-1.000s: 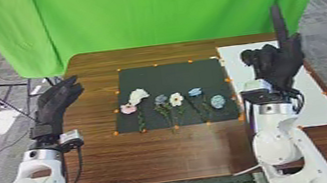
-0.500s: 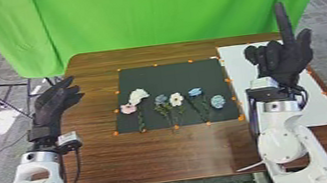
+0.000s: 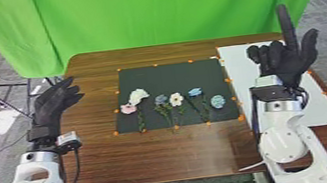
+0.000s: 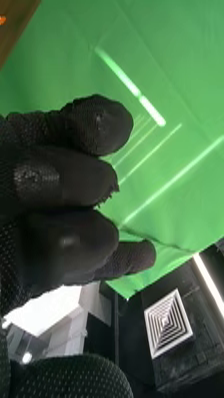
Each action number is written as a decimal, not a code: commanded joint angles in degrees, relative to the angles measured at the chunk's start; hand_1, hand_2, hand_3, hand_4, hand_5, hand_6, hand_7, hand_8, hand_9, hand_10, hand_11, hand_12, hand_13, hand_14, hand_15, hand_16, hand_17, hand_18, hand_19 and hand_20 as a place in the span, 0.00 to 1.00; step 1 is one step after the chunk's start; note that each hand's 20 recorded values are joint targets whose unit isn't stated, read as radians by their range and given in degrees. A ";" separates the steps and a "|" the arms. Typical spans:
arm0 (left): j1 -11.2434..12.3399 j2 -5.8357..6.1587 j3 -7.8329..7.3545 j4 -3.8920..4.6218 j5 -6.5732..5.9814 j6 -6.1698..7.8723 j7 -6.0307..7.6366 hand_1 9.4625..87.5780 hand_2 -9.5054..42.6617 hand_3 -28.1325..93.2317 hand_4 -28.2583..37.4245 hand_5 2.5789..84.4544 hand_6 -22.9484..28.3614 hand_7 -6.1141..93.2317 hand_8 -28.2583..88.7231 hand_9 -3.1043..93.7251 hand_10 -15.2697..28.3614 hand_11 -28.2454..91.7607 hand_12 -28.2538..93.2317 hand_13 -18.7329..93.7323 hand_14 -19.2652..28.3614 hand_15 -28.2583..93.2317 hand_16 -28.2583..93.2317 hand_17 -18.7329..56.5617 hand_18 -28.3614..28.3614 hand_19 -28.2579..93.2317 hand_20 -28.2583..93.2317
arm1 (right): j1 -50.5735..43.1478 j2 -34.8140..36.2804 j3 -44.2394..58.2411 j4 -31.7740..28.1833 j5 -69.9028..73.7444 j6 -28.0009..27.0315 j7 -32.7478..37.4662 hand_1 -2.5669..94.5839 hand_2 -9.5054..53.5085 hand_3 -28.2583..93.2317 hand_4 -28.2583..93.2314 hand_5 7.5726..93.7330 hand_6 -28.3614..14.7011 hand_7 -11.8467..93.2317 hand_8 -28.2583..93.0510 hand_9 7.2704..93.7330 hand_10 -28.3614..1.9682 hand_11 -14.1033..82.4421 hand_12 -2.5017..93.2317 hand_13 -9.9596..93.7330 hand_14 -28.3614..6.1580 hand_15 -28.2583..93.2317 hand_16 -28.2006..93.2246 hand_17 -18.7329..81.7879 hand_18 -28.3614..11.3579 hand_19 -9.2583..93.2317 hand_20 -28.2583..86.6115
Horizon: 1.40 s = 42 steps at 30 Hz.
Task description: Arrange flowers
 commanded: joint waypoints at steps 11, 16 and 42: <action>0.83 -0.20 -0.37 -0.67 0.11 -0.06 0.03 0.26 0.22 0.74 0.14 0.49 0.52 0.20 0.18 0.52 0.67 0.41 0.31 0.52 0.79 0.47 0.22 0.30 0.79 0.50 0.46 | -2.31 1.39 3.61 -2.09 -27.12 -0.98 8.95 0.11 0.25 0.76 0.10 0.40 0.72 0.18 0.17 0.45 0.44 0.20 0.18 0.72 0.33 0.75 0.47 0.46 0.20 0.50 0.66; 1.00 -0.31 -0.86 -0.96 0.34 0.34 0.43 0.26 0.21 0.74 0.14 0.49 0.51 0.20 0.18 0.52 0.66 0.41 0.31 0.52 0.79 0.47 0.22 0.29 0.79 0.50 0.46 | -2.29 2.27 4.44 -2.38 -32.28 -2.47 11.95 0.11 0.25 0.75 0.10 0.40 0.72 0.18 0.17 0.40 0.45 0.19 0.15 0.71 0.30 0.84 0.47 0.47 0.19 0.54 0.67; 0.69 0.11 -0.53 -0.68 -0.25 0.74 0.90 0.26 0.22 0.74 0.14 0.49 0.51 0.20 0.17 0.52 0.66 0.41 0.31 0.52 0.79 0.47 0.22 0.29 0.80 0.52 0.48 | -1.52 6.52 3.99 -2.93 -34.51 -2.27 16.23 0.11 0.26 0.74 0.11 0.34 0.70 0.16 0.18 0.36 0.51 0.19 0.15 0.64 0.26 0.53 0.45 0.45 0.13 0.58 0.67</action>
